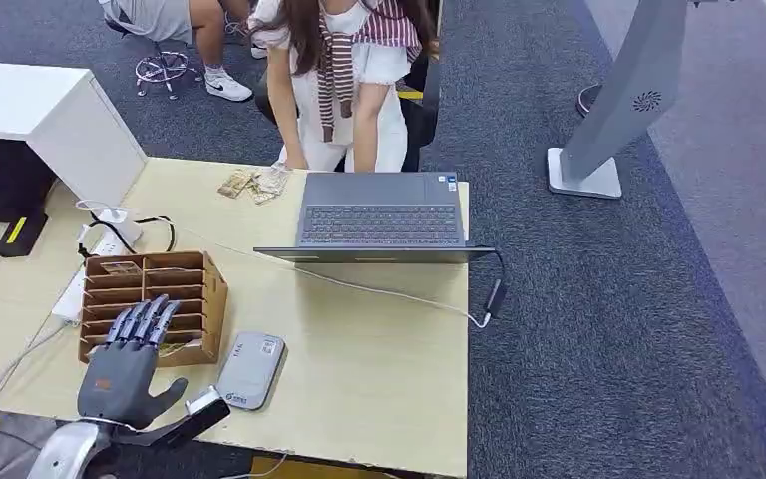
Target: Pass the card to the sensor for recognition and then transmit it.
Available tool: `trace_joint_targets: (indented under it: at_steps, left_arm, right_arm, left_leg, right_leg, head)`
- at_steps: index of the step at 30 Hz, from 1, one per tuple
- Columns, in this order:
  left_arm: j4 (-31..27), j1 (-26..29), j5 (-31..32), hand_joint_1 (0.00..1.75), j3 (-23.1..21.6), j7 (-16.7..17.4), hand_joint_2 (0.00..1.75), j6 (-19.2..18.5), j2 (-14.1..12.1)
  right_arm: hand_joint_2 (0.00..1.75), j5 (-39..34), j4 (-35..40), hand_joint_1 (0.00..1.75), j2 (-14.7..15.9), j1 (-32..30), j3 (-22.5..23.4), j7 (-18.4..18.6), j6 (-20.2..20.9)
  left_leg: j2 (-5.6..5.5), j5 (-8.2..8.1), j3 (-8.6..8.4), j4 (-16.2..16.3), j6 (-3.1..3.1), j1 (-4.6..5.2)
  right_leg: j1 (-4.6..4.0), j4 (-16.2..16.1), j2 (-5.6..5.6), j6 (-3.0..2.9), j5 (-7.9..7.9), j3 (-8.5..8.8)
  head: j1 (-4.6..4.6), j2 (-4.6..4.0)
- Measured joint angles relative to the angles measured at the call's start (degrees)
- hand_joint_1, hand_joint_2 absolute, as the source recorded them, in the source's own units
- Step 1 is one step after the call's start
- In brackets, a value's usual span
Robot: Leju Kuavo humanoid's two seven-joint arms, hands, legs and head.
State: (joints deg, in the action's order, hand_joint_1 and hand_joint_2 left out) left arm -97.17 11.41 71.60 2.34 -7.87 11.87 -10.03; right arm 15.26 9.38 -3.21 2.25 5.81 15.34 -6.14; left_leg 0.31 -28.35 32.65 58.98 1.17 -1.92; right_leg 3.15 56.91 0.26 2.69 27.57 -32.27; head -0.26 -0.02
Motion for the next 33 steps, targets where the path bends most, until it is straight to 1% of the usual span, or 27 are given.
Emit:
trace_joint_targets:
  at_steps: [5, 12, 18, 33]
  left_arm:
    - [1.29, -1.28, 0.7, 0.0, 0.04, 0.77, 1.75, 0.37, 0.07]
    - [4.55, -3.05, 0.83, 0.0, 0.26, 1.84, 1.75, 1.05, 0.15]
    - [6.56, -4.27, 0.48, 0.0, 1.81, 2.97, 1.75, 2.01, 0.57]
    - [8.39, -4.82, 0.33, 0.0, 4.46, 3.06, 1.75, 2.4, 1.27]
  right_arm:
    - [0.0, 0.55, 0.0, 0.0, 0.0, 0.01, 0.0, -0.28, 0.2]
    - [0.0, 1.03, 0.0, 0.0, 0.02, 0.01, 0.0, -0.5, 0.77]
    - [0.0, 1.22, 0.0, 0.0, 0.07, 0.0, 0.0, -0.52, 0.85]
    - [0.0, 1.9, 0.0, 0.0, 0.09, -0.01, 0.0, -0.57, 0.92]
  left_leg:
    - [0.0, 0.0, 0.0, 0.0, 0.0, 0.0]
    - [0.0, 0.0, 0.0, 0.0, 0.0, 0.0]
    - [0.0, 0.0, 0.0, 0.0, 0.0, 0.0]
    - [0.0, 0.0, 0.0, 0.0, 0.0, 0.0]
  right_leg:
    - [0.0, 0.0, 0.0, 0.0, 0.0, 0.0]
    - [0.0, 0.0, 0.0, 0.0, -0.01, 0.0]
    - [0.0, 0.0, 0.0, 0.0, 0.0, 0.0]
    - [0.0, 0.0, 0.0, 0.0, 0.0, 0.0]
  head:
    - [-0.02, 0.0]
    - [0.0, 0.0]
    - [-0.02, 0.0]
    - [0.0, 0.0]
